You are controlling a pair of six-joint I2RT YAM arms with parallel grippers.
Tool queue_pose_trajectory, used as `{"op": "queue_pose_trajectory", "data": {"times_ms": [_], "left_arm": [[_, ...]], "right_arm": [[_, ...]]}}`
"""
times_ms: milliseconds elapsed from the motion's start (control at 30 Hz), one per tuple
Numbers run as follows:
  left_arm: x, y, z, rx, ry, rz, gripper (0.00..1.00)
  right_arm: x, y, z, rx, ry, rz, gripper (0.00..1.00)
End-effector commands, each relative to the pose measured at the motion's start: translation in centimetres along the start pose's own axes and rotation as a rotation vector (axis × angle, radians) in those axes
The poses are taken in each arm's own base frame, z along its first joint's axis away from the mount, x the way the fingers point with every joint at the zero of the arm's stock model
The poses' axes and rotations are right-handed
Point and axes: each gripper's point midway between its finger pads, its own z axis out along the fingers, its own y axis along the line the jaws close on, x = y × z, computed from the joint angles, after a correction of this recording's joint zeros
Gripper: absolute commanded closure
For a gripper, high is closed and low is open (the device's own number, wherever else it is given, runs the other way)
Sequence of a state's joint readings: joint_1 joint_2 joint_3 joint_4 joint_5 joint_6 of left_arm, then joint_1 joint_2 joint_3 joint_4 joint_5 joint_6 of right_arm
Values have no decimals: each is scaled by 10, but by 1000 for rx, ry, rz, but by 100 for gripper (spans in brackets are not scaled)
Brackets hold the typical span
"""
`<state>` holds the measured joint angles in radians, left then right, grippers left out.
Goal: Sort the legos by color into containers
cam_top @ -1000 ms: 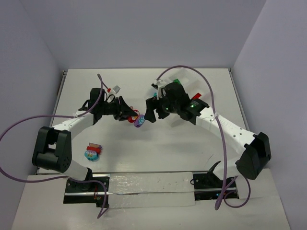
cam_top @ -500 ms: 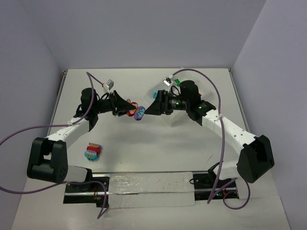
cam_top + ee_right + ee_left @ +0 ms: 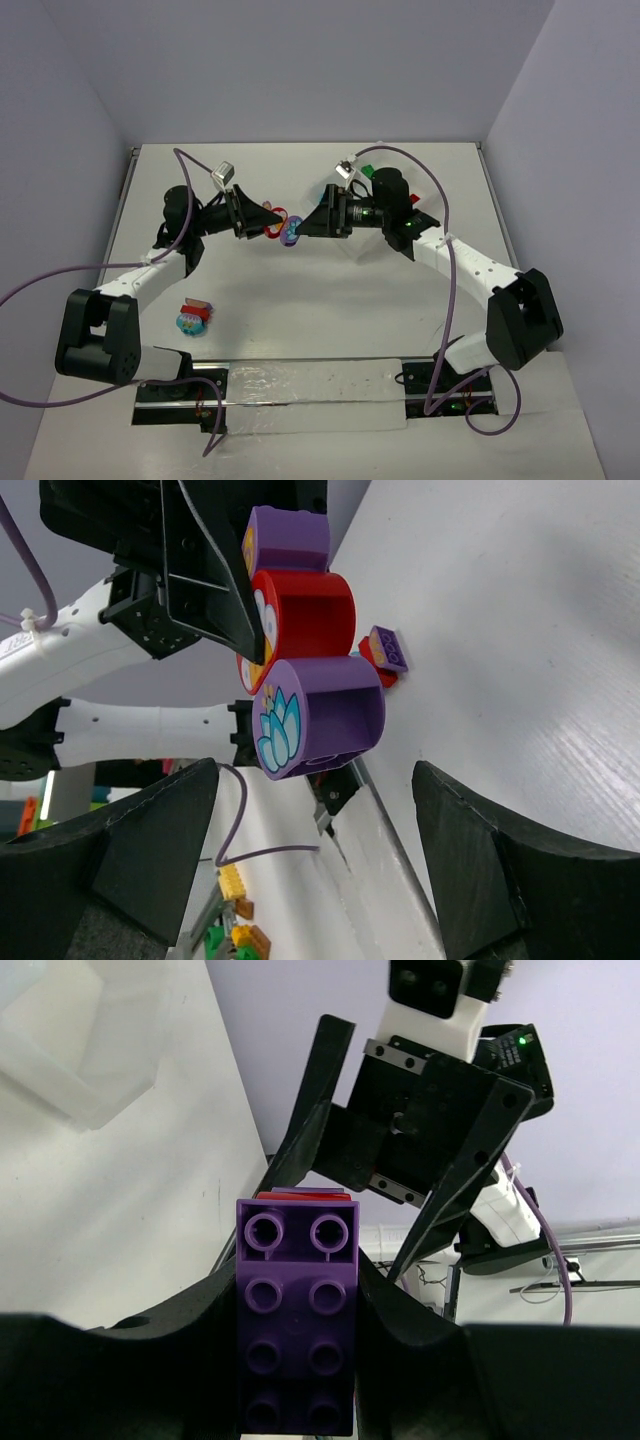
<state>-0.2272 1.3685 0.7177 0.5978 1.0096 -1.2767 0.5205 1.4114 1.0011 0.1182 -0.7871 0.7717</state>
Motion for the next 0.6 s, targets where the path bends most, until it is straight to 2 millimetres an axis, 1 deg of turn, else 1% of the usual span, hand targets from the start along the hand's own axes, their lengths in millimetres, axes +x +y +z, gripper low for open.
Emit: {"op": "queue_pose_trajectory", "data": {"times_ms": [0, 67, 267, 400, 567], "left_arm": [[-2, -31, -5, 93, -8, 100, 100], [-2, -34, -5, 98, -9, 105, 100], [-3, -34, -5, 97, -11, 108, 100], [-4, -35, -5, 102, -8, 108, 100], [-4, -35, -5, 100, -6, 110, 100]], "right_arm": [[-3, 13, 3, -97, -1, -3, 15], [-3, 13, 5, -109, 6, 1, 15], [3, 21, 11, -163, 43, 2, 18], [1, 27, 15, -202, 42, 6, 24], [-1, 38, 17, -259, 46, 6, 33]]}}
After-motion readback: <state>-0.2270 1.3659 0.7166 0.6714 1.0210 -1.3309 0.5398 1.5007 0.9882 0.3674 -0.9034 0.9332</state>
